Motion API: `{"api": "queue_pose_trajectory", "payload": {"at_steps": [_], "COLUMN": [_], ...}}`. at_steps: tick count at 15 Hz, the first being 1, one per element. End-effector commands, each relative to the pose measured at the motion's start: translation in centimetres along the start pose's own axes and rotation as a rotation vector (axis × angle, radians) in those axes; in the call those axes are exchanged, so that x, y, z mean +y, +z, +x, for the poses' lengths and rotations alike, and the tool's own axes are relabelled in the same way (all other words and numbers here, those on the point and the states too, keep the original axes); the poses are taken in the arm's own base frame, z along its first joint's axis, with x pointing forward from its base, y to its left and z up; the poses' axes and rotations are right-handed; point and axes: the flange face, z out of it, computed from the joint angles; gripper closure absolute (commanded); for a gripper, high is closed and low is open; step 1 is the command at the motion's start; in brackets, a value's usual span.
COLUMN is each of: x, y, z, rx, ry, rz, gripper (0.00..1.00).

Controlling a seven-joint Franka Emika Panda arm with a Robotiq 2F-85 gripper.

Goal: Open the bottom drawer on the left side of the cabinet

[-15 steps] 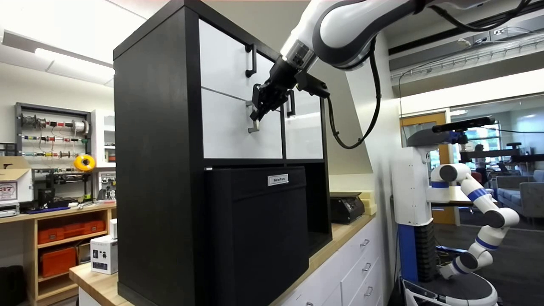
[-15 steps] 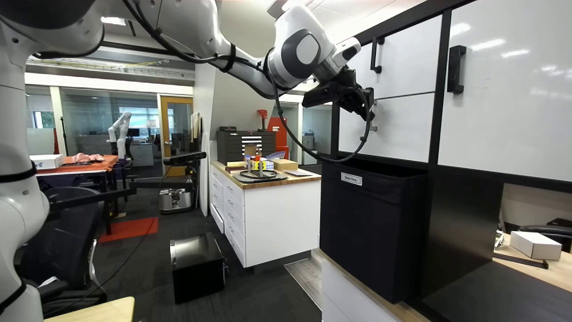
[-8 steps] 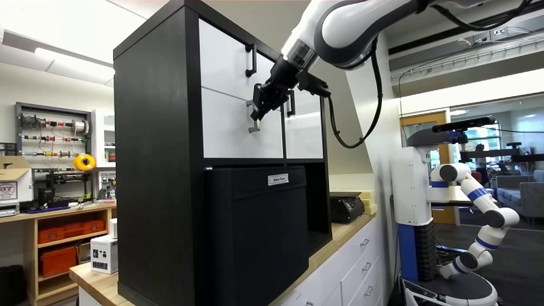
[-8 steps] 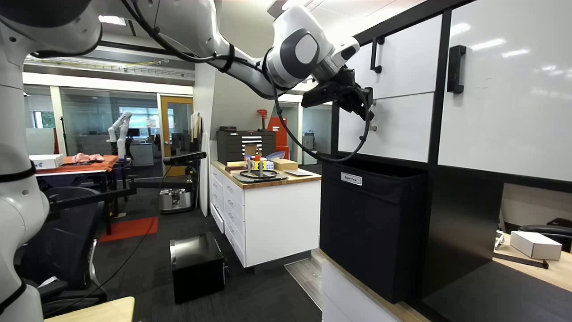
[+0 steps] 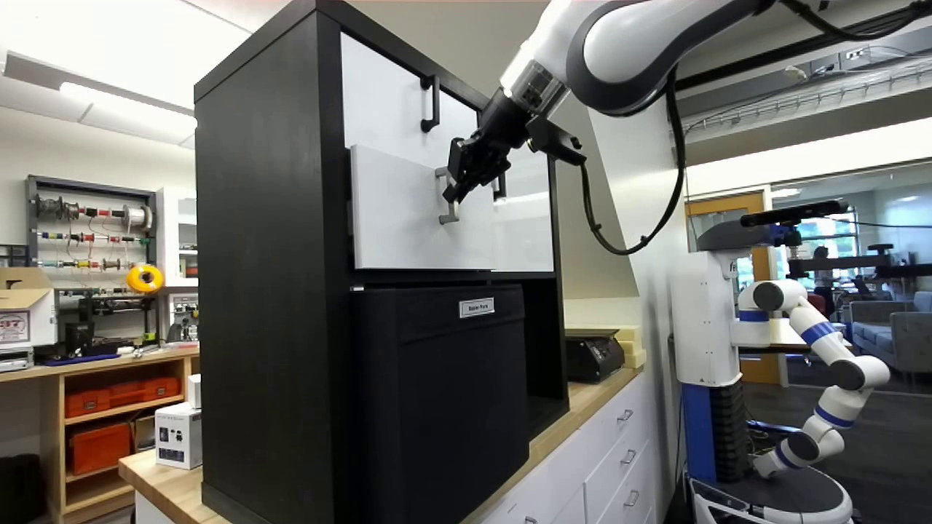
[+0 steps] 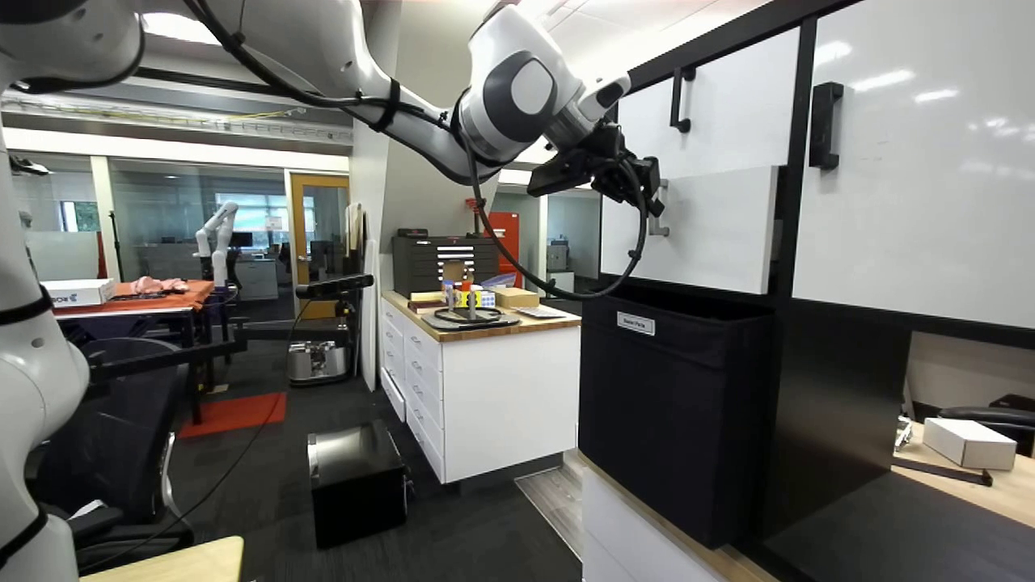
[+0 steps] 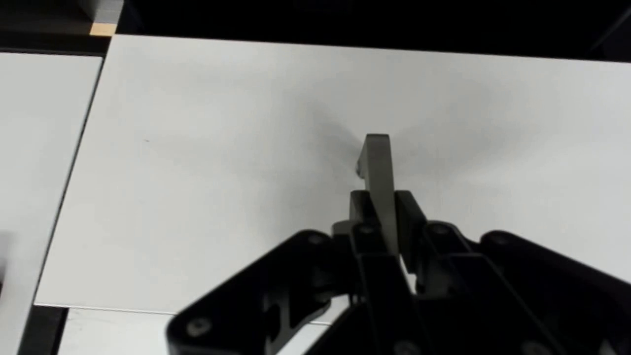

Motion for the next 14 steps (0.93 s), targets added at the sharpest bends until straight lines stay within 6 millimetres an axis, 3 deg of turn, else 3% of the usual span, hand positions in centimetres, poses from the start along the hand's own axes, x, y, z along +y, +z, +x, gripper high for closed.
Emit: {"api": "queue_pose_trajectory", "payload": {"at_steps": [1, 14], "x": [0.0, 0.5], "y": [-1.5, -9.0], "z": [-4.2, -12.5], "rx": [-0.022, 0.032], "ry": [0.043, 0.185], "rz": [-0.016, -0.079], "gripper": [0.92, 0.92]}}
